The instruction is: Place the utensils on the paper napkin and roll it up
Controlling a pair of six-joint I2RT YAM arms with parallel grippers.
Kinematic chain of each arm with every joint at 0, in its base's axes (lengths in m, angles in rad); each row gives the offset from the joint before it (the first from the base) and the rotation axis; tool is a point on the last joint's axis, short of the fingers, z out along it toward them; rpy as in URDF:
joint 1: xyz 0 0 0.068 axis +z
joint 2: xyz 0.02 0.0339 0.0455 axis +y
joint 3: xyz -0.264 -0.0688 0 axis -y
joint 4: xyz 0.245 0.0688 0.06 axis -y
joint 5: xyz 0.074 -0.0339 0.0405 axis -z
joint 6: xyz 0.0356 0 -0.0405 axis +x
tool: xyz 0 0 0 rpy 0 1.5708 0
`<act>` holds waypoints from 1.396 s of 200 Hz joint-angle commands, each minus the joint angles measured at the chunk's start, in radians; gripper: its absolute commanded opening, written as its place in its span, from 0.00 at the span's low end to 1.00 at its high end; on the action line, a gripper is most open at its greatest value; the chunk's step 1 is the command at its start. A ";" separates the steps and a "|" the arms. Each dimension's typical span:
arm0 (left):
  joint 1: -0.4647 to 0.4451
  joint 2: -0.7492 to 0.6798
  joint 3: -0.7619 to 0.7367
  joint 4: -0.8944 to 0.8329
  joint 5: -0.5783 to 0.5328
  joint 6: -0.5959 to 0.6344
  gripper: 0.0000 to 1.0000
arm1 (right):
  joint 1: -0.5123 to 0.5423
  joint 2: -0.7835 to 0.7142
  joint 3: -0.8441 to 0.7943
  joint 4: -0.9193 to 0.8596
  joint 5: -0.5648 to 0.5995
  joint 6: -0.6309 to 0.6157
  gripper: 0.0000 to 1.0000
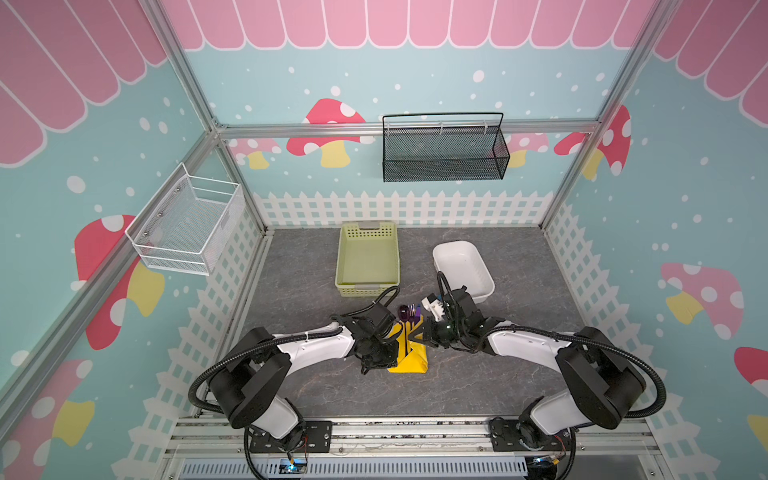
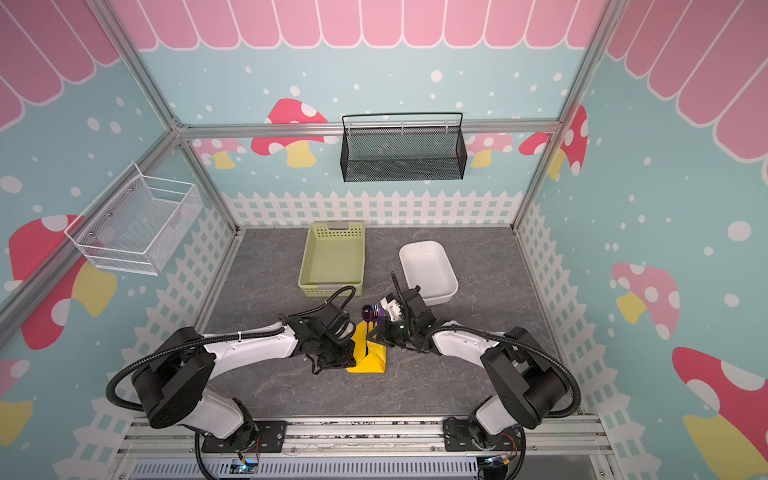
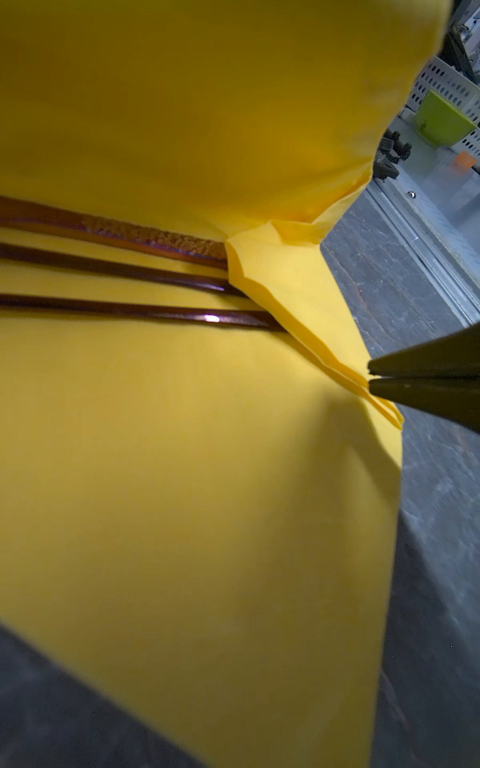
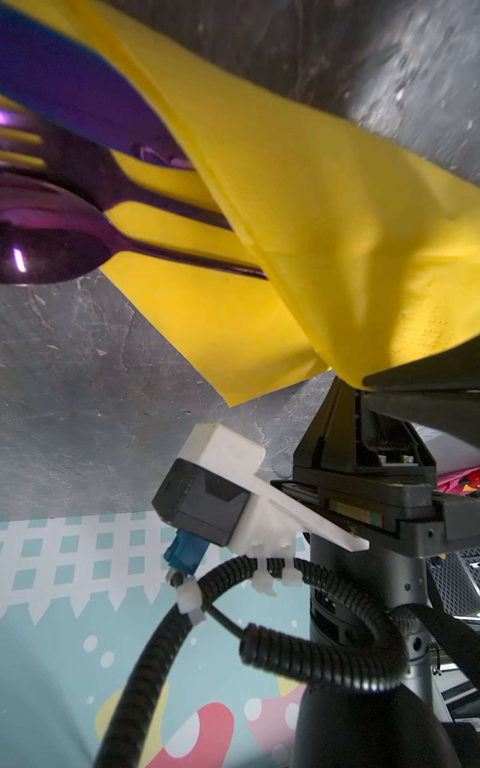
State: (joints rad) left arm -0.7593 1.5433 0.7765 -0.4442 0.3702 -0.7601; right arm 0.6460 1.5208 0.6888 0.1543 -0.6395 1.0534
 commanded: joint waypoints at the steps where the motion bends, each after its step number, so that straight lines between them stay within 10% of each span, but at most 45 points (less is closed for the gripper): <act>1: 0.014 -0.025 -0.028 0.038 -0.005 -0.030 0.04 | 0.019 0.041 0.037 0.037 0.002 0.019 0.00; 279: 0.014 0.058 -0.065 0.109 0.019 -0.043 0.03 | 0.081 0.385 0.106 0.259 -0.069 0.041 0.00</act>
State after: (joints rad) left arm -0.7464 1.5738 0.7242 -0.3313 0.4049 -0.7895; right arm 0.7158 1.8771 0.7879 0.3695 -0.7048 1.0763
